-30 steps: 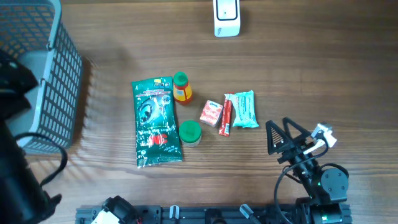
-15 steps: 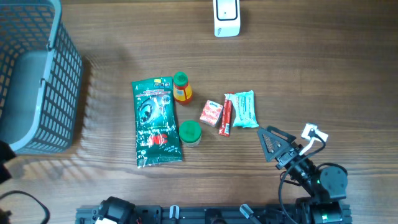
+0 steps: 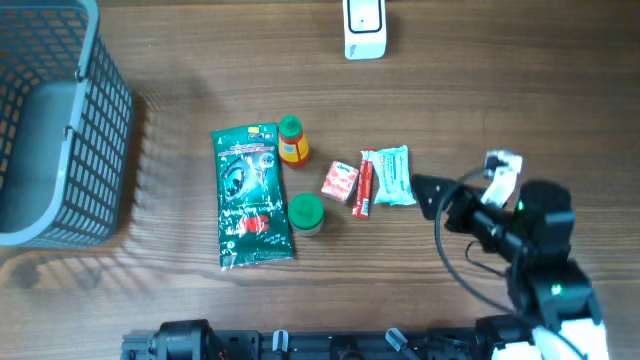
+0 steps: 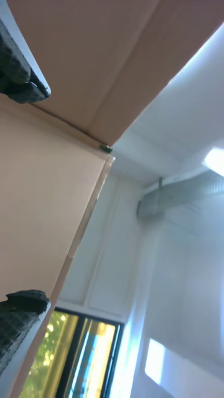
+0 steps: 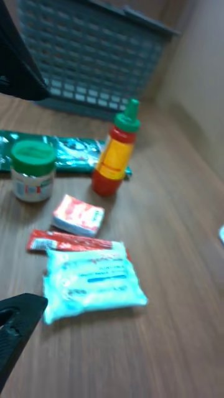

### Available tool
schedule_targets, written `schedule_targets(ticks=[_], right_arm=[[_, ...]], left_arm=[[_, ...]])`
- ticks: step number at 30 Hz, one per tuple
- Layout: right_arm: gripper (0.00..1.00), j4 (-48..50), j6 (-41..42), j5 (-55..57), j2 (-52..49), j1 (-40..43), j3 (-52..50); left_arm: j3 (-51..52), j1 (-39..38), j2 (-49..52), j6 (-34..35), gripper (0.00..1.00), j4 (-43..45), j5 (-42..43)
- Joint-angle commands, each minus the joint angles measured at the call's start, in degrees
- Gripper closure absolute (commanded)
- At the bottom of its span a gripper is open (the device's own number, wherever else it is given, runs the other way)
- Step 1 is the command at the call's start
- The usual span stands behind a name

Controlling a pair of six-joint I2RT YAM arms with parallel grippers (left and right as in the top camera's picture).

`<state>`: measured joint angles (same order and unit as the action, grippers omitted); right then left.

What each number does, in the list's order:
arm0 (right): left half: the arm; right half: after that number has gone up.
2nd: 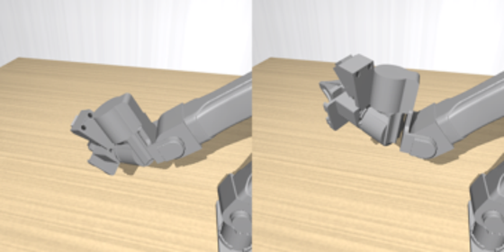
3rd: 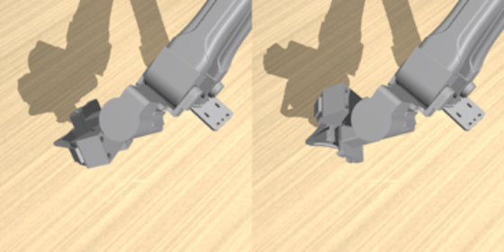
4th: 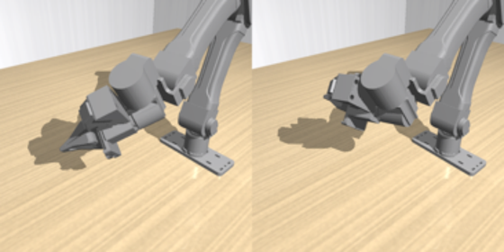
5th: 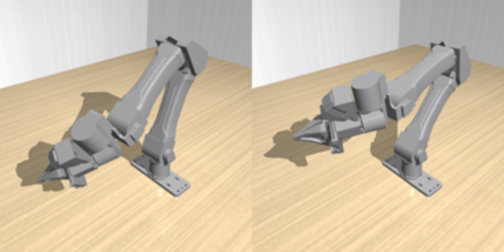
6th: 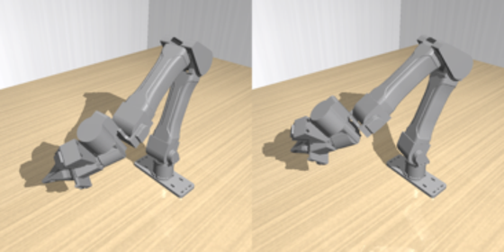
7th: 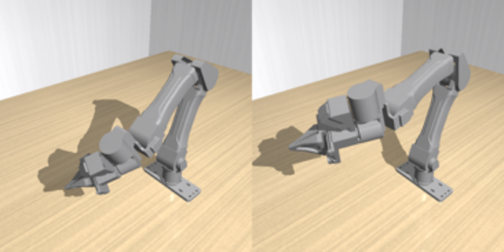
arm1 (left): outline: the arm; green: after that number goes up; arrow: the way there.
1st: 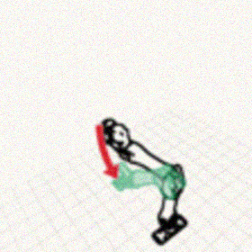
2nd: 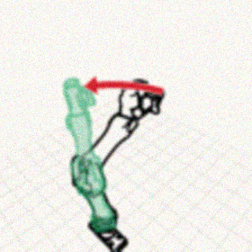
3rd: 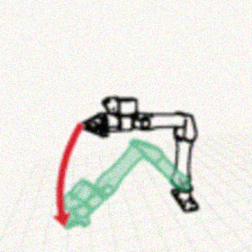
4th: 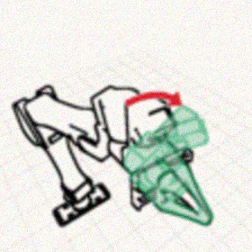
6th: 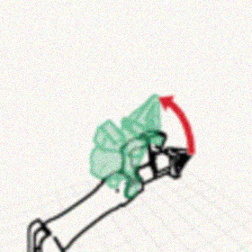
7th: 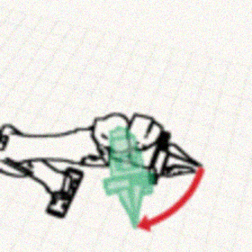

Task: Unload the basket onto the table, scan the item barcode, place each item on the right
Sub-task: 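Move the right gripper over the mint wipes pack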

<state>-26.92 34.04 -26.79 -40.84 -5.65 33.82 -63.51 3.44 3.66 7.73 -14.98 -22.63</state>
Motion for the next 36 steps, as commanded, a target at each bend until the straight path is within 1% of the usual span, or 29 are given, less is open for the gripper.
schedule_targets(ticks=[1,2,4,5,6,7,9,12,14,18,21,24,28,33,36], right_arm=[[0.01,-10.6,-4.1,8.4,-8.1,-0.1,11.6],[0.00,-14.5,-4.0,9.8,-10.1,-0.1,14.6],[0.01,-19.0,-3.8,9.9,-12.6,-0.1,18.2],[0.00,-19.7,-2.4,9.2,-13.4,-0.1,19.1],[0.01,-19.7,2.3,8.8,-14.0,-0.1,19.1],[0.00,-20.0,3.6,8.8,-14.5,-0.1,19.1],[0.00,-19.8,3.1,8.8,-15.5,-0.1,19.1],[0.00,-20.4,1.4,8.8,-17.5,-0.1,19.1],[0.00,-20.9,0.3,8.8,-19.0,-0.2,19.1],[0.00,-20.9,0.4,9.9,-22.6,-1.8,19.1],[0.00,-21.1,0.5,14.5,-24.6,-4.7,19.1],[0.00,-21.4,0.5,20.4,-25.8,-8.0,19.1],[0.00,-22.9,0.6,26.0,-26.9,-10.6,19.1],[0.00,-23.0,0.6,26.8,-27.2,-11.0,19.1],[0.00,-22.4,0.5,27.5,-27.3,-11.0,19.1]], left_arm=[[3.7,1.2,-3.4,3.9,0.00,1.0,3.8],[3.8,1.2,-3.3,4.0,0.00,1.3,3.8],[4.3,1.2,-3.3,4.8,0.00,2.0,4.0],[4.4,1.2,-3.3,4.8,0.00,2.0,4.7],[4.8,1.2,-3.3,4.8,0.00,1.9,6.6],[5.0,1.2,-3.3,4.8,0.00,1.9,6.8],[6.1,1.2,-3.3,4.7,0.00,1.0,6.8],[7.8,1.2,-3.2,4.7,0.00,-3.4,6.8],[8.9,1.2,-2.5,4.3,0.00,-8.7,6.2],[10.4,1.1,3.3,4.3,0.00,-20.0,3.6],[10.4,1.1,8.5,5.0,0.00,-26.9,4.6],[10.4,-0.4,11.2,5.0,0.00,-29.9,6.6],[10.4,-1.8,12.3,4.9,0.00,-32.5,6.6],[10.4,-1.8,13.2,4.9,0.00,-35.8,6.6],[10.4,-1.8,15.9,4.9,0.00,-37.3,6.8]])
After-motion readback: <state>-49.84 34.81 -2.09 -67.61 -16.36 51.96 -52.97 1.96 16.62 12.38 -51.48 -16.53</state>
